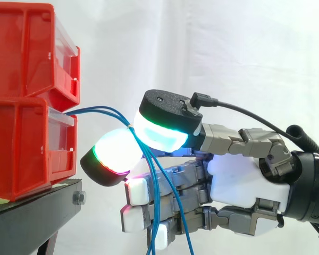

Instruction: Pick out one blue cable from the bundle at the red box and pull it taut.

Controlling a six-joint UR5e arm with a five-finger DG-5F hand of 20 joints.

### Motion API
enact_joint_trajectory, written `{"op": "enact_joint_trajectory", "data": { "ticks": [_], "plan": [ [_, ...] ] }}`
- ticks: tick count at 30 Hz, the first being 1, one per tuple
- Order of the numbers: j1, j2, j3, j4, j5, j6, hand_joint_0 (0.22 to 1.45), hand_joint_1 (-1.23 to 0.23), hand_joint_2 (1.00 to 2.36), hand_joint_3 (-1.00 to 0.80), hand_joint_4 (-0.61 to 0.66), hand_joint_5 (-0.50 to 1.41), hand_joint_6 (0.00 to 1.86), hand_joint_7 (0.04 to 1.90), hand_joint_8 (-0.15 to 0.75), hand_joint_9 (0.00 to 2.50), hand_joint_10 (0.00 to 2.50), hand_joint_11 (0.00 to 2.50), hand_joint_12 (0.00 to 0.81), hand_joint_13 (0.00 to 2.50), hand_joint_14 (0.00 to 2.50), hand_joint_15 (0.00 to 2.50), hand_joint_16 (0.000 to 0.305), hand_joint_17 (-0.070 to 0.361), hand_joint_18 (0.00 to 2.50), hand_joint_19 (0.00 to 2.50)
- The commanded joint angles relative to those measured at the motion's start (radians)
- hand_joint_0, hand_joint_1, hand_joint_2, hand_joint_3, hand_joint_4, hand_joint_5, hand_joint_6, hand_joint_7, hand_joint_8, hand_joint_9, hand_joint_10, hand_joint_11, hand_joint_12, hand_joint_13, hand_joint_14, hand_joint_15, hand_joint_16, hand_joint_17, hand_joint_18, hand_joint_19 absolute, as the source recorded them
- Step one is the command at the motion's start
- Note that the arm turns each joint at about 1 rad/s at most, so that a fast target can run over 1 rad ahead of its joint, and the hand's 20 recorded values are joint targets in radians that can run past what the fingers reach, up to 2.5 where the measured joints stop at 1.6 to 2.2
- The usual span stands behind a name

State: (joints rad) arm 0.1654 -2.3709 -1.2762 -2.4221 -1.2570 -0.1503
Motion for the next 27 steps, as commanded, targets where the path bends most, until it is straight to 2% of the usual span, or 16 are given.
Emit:
{"op": "enact_joint_trajectory", "data": {
  "ticks": [1,3,5,9,17,20,27],
  "plan": [
    [-0.004,-0.001,0.0,0.0,-0.021,0.009,0.61,-0.71,1.02,-0.17,-0.01,-0.17,0.95,0.78,0.353,1.0,0.02,0.46,0.374,0.99,0.02,0.48,0.05,0.114,0.89,0.69],
    [-0.009,0.001,0.0,0.0,-0.039,0.02,0.62,-0.71,1.02,-0.17,-0.03,-0.17,0.95,0.78,0.339,1.02,0.02,0.51,0.378,1.0,0.02,0.51,0.051,0.114,0.89,0.71],
    [-0.009,-0.001,0.0,0.0,-0.044,0.021,0.62,-0.71,1.02,-0.16,-0.04,-0.17,0.95,0.78,0.332,1.04,0.02,0.54,0.379,1.01,0.02,0.52,0.051,0.115,0.89,0.7],
    [-0.018,-0.001,0.0,-0.003,-0.084,0.04,0.63,-0.71,1.02,-0.16,-0.06,-0.17,0.95,0.78,0.327,1.05,0.02,0.59,0.386,1.02,0.02,0.54,0.051,0.114,0.9,0.71],
    [-0.026,0.001,0.0,-0.011,-0.108,0.057,0.63,-0.72,1.02,-0.16,-0.06,-0.17,0.95,0.78,0.32,1.07,0.02,0.61,0.382,1.03,0.02,0.55,0.051,0.114,0.9,0.71],
    [-0.03,0.001,0.0,-0.02,-0.134,0.069,0.63,-0.72,1.02,-0.18,-0.06,-0.17,0.95,0.78,0.327,1.07,0.02,0.6,0.383,1.03,0.02,0.54,0.05,0.113,0.9,0.71],
    [-0.041,0.001,0.0,-0.031,-0.148,0.089,0.65,-0.71,1.02,-0.22,-0.06,-0.17,0.95,0.77,0.332,1.13,0.02,0.67,0.384,1.07,0.02,0.59,0.049,0.111,0.9,0.71]
  ]
}}
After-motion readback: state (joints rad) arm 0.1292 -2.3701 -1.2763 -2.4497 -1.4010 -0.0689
